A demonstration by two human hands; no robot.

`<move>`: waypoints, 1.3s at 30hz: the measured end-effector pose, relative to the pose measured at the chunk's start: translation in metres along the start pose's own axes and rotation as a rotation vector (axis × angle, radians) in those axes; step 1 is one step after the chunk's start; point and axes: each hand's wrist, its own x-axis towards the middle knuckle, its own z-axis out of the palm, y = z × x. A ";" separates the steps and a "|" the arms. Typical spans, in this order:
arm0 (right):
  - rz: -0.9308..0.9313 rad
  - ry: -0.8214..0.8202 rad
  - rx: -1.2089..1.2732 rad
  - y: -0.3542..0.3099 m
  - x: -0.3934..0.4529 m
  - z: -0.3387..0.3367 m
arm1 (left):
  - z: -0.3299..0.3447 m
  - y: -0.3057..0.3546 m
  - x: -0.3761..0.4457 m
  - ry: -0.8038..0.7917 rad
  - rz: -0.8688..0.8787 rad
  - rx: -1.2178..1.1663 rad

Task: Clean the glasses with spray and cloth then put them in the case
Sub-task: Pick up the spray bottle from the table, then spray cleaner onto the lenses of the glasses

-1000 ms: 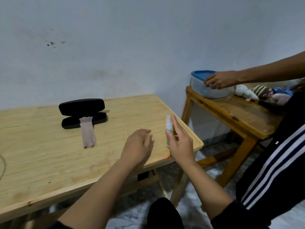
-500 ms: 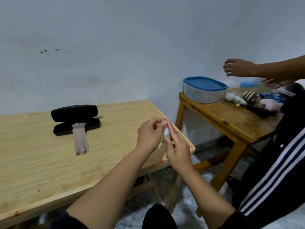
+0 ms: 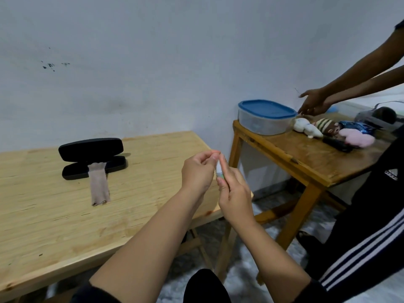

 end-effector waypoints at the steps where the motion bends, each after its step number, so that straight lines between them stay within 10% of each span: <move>1: -0.002 0.002 -0.004 0.000 0.002 0.000 | 0.002 -0.001 0.000 -0.007 -0.014 0.000; 7: 0.025 -0.104 -0.047 0.011 -0.022 -0.009 | -0.016 0.033 0.035 0.161 0.071 -0.234; 21: 0.319 -0.120 0.276 0.009 -0.005 -0.014 | -0.031 -0.057 0.009 -0.078 0.076 0.579; 39: 0.371 -0.108 0.276 0.004 -0.006 -0.016 | -0.034 -0.074 0.015 -0.144 0.115 0.725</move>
